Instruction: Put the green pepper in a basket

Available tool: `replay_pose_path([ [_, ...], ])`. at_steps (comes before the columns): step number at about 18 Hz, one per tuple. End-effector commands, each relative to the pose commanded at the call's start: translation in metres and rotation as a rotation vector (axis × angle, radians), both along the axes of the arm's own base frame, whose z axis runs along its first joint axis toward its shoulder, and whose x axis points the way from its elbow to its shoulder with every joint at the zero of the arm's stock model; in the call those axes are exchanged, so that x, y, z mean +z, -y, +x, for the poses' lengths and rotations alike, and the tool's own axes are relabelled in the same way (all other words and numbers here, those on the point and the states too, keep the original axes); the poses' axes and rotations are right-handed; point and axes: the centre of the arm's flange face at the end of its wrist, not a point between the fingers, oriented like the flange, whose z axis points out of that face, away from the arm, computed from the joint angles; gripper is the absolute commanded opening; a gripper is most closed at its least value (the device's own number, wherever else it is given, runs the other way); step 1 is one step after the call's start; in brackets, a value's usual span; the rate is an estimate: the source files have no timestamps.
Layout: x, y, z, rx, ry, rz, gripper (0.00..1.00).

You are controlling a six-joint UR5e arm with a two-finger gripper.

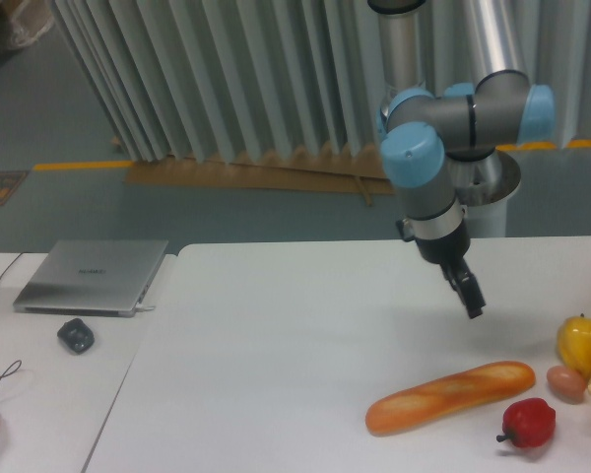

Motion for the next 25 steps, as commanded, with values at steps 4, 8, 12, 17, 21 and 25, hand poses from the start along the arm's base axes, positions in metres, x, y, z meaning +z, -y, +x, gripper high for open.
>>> replay_pose_path([
  [4,0.0,-0.014,0.017,0.008,0.113,0.115,1.0],
  [8,-0.008,-0.016,0.019,0.031,0.152,0.127,1.0],
  [12,-0.017,-0.013,0.019,0.037,0.162,0.112,1.0],
  [17,-0.027,-0.014,0.017,0.042,0.168,0.097,1.0],
  [21,-0.029,-0.014,0.014,0.04,0.161,0.092,0.83],
  [25,-0.025,-0.008,0.008,0.037,0.102,0.058,0.58],
])
